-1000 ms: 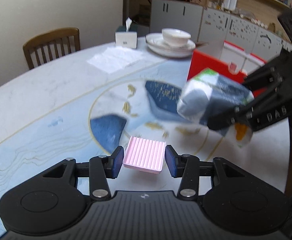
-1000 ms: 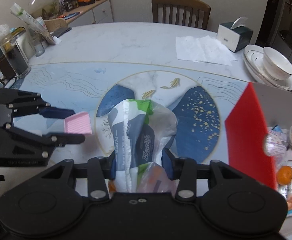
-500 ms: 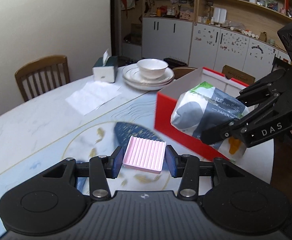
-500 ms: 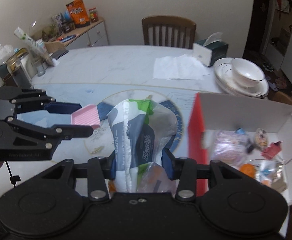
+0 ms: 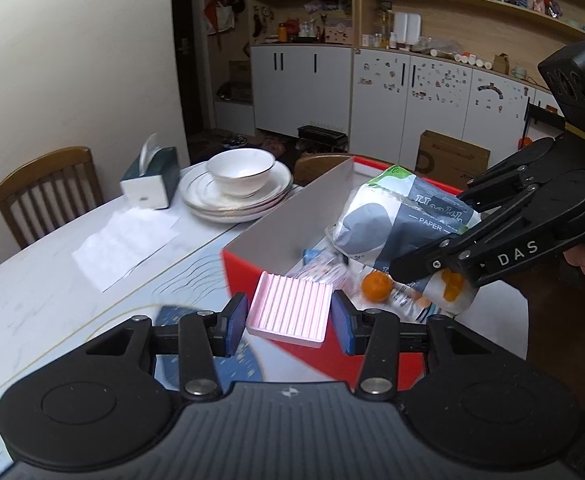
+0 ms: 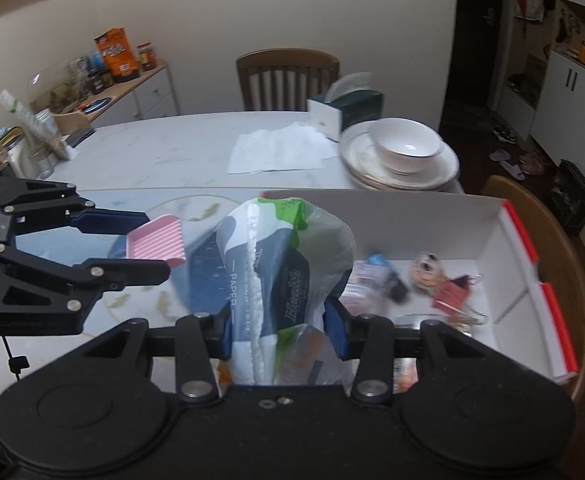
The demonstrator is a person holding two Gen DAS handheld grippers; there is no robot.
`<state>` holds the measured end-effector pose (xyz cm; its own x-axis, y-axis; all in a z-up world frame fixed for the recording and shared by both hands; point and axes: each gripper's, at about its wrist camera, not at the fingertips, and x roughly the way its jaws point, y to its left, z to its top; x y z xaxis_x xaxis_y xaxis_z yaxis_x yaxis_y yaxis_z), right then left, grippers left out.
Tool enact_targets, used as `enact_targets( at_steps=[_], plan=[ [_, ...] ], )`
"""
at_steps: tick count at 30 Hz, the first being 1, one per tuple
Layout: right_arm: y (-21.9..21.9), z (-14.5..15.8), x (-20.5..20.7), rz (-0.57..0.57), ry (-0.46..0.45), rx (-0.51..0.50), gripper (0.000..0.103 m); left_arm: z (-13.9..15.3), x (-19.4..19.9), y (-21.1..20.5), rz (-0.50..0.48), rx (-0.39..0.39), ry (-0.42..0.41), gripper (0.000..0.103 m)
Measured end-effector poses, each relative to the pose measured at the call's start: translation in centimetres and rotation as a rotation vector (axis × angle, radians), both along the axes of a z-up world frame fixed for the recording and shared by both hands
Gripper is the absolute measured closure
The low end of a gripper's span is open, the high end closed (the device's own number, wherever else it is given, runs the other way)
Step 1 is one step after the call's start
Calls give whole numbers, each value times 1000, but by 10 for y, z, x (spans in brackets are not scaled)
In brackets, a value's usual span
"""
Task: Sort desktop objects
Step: 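Carry the pink sponge with left tool while right tool carries the tissue pack into the box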
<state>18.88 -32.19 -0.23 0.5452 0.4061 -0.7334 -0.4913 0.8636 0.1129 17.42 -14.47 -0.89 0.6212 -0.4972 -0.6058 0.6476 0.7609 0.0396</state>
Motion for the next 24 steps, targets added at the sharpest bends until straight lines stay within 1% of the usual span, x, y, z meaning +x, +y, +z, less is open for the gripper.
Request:
enact_targets(
  at_steps=[10, 14, 19, 24],
  plan=[
    [-63, -4, 28, -86, -18, -14, 60, -4, 17, -65, -61, 46, -26, 60],
    [-84, -10, 42, -109, -16, -30, 60, -9, 26, -88, -83, 77, -16, 60],
    [-94, -21, 59, -116, -7, -47, 60, -21, 37, -112, -105, 122, 7, 59],
    [-96, -37, 76, -103, 29, -59, 60, -36, 50, -127, -113, 165, 37, 59]
  ],
)
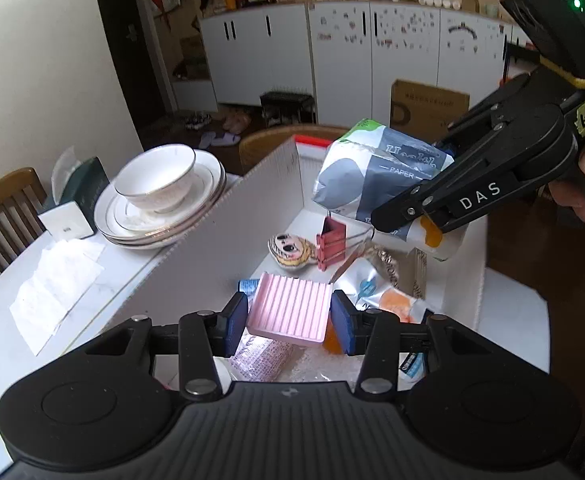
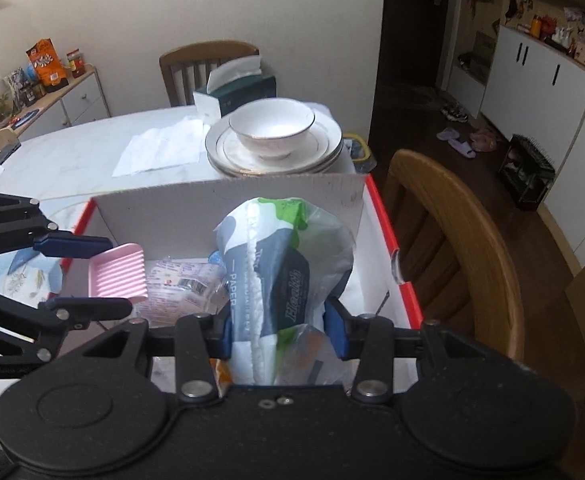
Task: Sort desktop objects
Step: 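Carry the pink sponge with left tool while right tool carries the tissue pack into the box, then open left tool to drop the sponge while right tool releases the tissue pack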
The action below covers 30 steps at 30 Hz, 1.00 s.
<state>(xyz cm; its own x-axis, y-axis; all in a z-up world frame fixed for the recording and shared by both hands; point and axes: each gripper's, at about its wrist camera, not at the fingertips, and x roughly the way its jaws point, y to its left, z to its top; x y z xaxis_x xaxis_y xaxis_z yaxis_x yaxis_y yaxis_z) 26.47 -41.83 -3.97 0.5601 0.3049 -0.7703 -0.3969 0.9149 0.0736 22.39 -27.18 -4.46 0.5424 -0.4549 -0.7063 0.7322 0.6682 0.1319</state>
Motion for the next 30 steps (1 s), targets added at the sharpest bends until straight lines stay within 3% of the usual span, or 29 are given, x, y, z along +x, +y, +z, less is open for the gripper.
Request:
enact_targets(
  at_steps=[13, 30],
  plan=[
    [13, -37, 16, 48, 89, -36, 59, -34, 17, -16, -5, 96, 108, 59],
    [9, -44, 19, 68, 101, -45, 46, -54, 23, -32, -43, 172, 226, 58]
  ],
)
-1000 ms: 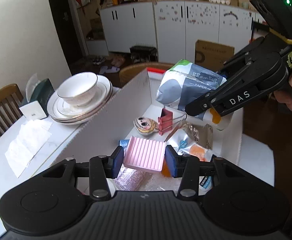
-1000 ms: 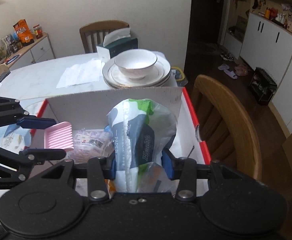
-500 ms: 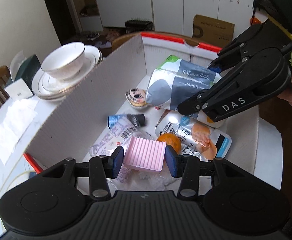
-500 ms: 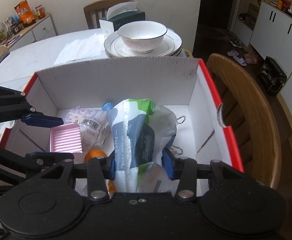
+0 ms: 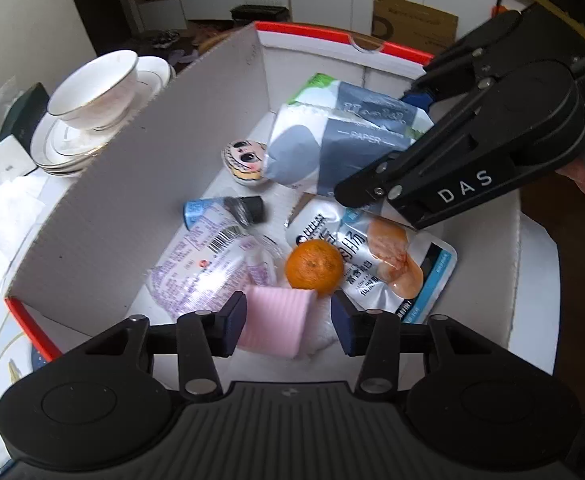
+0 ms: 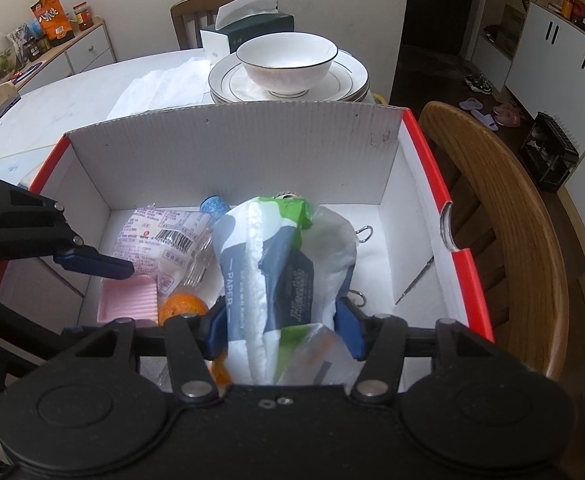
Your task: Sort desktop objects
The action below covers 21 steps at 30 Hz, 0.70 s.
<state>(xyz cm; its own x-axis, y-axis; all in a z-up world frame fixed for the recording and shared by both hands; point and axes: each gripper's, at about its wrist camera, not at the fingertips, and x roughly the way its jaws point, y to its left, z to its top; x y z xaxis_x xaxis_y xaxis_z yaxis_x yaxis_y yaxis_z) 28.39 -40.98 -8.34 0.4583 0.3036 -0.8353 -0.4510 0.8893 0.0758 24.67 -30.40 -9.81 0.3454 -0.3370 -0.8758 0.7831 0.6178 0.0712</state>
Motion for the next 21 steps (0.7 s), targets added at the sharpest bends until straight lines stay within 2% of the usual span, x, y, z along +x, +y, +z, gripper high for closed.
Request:
enact_targets(
  at_steps=[2, 10, 21],
  plan=[
    [0, 1, -1, 4, -4, 0, 40, 0, -2, 0, -3, -2, 2, 56],
    [-3, 5, -7, 14, -14, 3, 37, 8, -7, 8, 37, -37, -12, 52],
    [-3, 21, -23, 20, -68, -23, 34, 29, -26, 27, 93, -142, -80, 52]
  ],
)
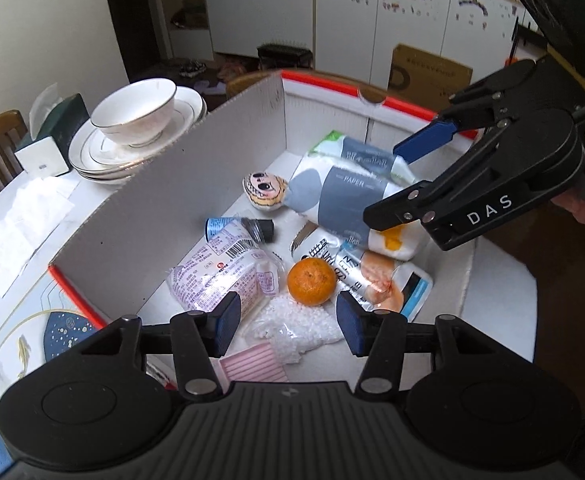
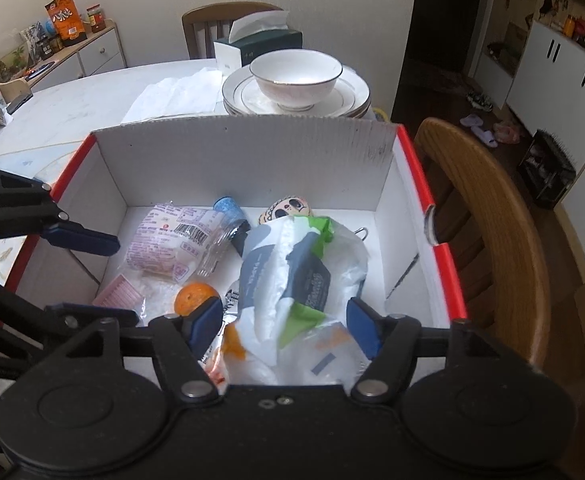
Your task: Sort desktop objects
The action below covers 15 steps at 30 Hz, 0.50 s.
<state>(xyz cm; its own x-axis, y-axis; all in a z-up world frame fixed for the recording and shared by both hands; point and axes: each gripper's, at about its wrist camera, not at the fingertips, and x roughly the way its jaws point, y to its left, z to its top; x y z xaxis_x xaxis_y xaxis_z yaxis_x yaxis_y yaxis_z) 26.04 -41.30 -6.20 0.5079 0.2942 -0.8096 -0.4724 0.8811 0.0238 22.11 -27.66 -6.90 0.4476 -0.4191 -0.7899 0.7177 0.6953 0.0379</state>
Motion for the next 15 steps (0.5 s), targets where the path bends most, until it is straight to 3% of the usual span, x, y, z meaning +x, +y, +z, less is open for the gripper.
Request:
enact_targets(
  at_steps=[4, 15],
  plan=[
    [-7, 7, -9, -27, -29, -12, 33, 8, -9, 8, 7, -31, -20, 52],
    [-7, 33, -43, -65, -69, 84, 30, 26, -24, 36, 34, -103, -59, 48]
  ],
)
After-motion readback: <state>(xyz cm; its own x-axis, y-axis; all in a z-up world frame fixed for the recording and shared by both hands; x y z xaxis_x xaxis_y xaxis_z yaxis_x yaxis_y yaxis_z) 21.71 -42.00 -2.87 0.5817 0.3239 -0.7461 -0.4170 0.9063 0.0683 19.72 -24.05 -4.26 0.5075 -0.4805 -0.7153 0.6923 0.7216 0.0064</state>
